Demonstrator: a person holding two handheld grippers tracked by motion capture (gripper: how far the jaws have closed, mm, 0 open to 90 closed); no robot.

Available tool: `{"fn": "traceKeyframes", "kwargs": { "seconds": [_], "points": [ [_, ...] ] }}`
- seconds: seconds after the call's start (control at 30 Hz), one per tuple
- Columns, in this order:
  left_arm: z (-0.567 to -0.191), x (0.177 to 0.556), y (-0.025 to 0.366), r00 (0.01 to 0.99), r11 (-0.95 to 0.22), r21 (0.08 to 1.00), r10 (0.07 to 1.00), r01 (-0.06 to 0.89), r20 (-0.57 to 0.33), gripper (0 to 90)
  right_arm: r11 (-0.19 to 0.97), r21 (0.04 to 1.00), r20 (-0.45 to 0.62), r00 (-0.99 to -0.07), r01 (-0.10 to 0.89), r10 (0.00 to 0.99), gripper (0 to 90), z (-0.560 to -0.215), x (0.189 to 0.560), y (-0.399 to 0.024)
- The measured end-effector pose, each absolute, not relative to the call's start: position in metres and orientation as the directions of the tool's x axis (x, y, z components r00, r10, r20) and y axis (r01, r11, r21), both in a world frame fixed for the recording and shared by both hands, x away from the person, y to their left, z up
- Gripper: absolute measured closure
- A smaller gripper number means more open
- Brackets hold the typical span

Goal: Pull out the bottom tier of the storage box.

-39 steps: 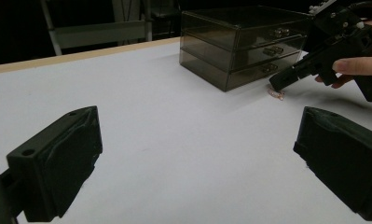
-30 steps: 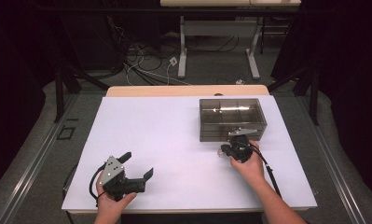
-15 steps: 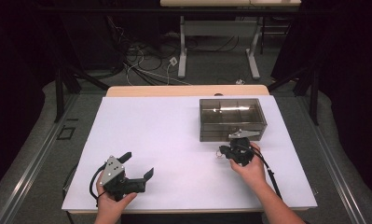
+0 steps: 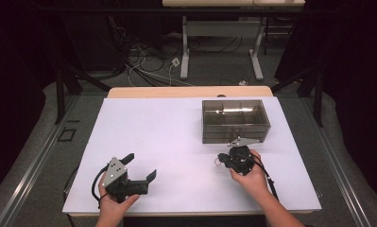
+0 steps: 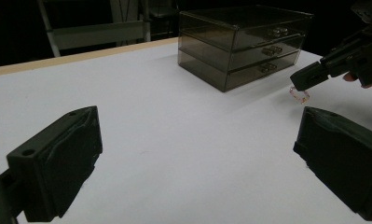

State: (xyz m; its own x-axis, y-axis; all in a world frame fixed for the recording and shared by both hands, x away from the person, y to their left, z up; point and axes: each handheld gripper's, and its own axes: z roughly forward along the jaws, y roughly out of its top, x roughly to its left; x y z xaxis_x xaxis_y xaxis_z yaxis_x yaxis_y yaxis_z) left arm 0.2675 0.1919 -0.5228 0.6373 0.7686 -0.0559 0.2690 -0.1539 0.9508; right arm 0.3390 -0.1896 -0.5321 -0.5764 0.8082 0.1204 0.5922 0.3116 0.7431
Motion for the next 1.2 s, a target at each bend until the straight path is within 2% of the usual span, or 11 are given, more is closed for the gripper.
{"fn": "traceKeyframes", "kwargs": {
  "seconds": [0.63, 1.2],
  "points": [
    [-0.523, 0.272, 0.187, 0.65, -0.159, 0.95, 0.758, 0.267, -0.056, 1.1, 0.403, 0.699, 0.134, -0.661, 0.591, 0.738, 87.0, -0.547, 0.321, -0.163],
    [-0.524, 0.271, 0.189, 0.643, -0.155, 0.95, 0.763, 0.272, -0.06, 1.1, 0.415, 0.686, 0.161, -0.681, 0.597, 0.714, 87.0, -0.555, 0.319, -0.156]
  ]
}}
